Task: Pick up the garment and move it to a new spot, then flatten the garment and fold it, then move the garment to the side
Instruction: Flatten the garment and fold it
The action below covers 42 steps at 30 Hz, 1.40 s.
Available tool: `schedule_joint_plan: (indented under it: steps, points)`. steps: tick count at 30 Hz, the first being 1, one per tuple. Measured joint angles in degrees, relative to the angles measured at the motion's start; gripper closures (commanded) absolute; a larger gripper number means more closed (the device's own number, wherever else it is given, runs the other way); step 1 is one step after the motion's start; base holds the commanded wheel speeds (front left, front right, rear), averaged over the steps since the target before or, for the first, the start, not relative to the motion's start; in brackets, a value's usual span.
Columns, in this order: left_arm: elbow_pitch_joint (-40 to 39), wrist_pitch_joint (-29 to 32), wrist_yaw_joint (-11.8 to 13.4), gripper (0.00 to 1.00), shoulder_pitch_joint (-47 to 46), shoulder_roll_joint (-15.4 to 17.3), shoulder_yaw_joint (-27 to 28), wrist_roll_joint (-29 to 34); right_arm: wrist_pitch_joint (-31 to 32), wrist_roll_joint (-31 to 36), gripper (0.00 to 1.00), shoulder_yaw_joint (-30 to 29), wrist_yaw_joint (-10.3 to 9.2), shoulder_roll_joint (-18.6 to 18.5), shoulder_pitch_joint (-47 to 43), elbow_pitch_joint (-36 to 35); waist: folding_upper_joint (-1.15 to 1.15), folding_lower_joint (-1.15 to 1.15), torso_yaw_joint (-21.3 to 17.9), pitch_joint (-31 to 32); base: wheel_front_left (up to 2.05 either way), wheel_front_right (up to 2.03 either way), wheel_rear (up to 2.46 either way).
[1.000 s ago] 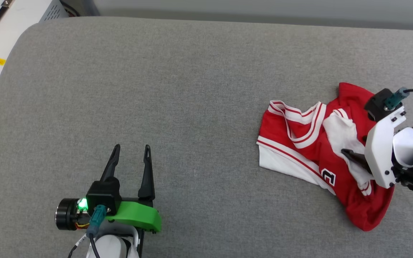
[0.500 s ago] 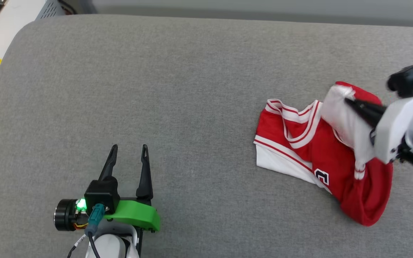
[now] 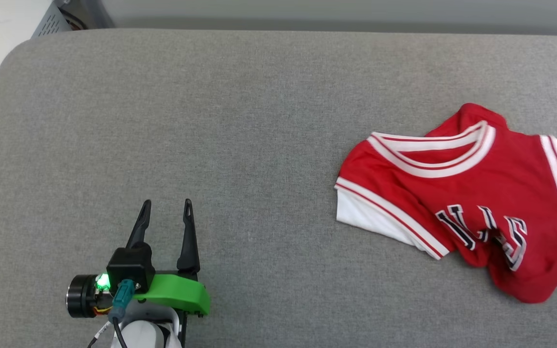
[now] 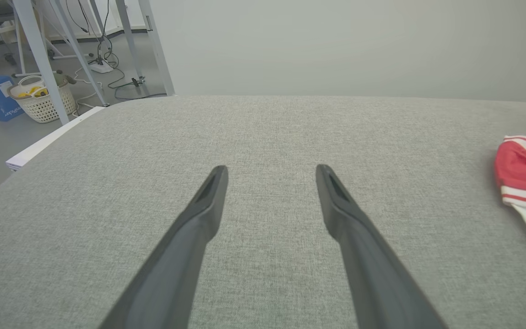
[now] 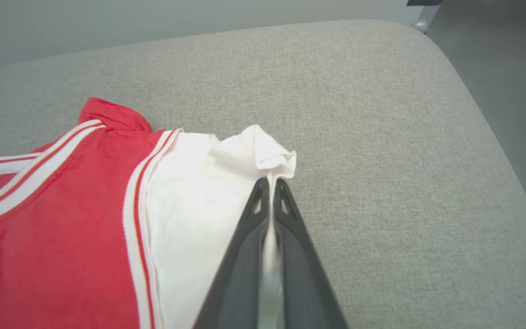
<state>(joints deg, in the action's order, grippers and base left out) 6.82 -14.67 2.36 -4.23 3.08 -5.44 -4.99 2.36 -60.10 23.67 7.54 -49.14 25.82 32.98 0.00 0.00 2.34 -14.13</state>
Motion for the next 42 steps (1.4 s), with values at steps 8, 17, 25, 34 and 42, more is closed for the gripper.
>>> schedule_joint_plan:
  steps: [8,17,25,34,42]
  points:
    - [0.03,0.0,-0.18,0.0,-0.83,-0.01,-0.05,0.47,-1.21,-0.44,1.0,-3.88,0.0,2.15,-4.77,16.24,0.0,0.0,0.51,-2.79,0.0,0.0,0.0]
    - [0.48,0.0,-0.52,0.0,-1.36,-0.04,-0.07,0.6,-4.99,-0.89,0.0,-5.55,-0.02,4.28,-4.75,22.26,0.0,0.0,1.42,-3.02,0.0,0.0,0.0]
    - [0.67,0.01,-0.51,0.0,0.26,-0.05,0.18,0.93,-16.78,7.77,0.0,-8.38,-0.01,3.77,-1.97,18.28,0.0,0.0,0.94,1.32,0.0,0.0,0.0]
    - [0.26,0.0,-0.57,0.0,2.58,-0.05,0.6,1.64,-17.08,27.53,0.0,-24.17,-0.01,13.05,-2.92,-8.16,0.0,0.0,0.47,5.39,0.0,0.0,0.0]
    - [0.11,0.0,-0.67,0.0,3.31,-0.07,0.85,2.03,-12.83,34.87,0.0,-21.56,-0.01,18.45,-3.63,-31.63,0.0,-0.01,1.41,6.29,0.0,0.0,0.0]
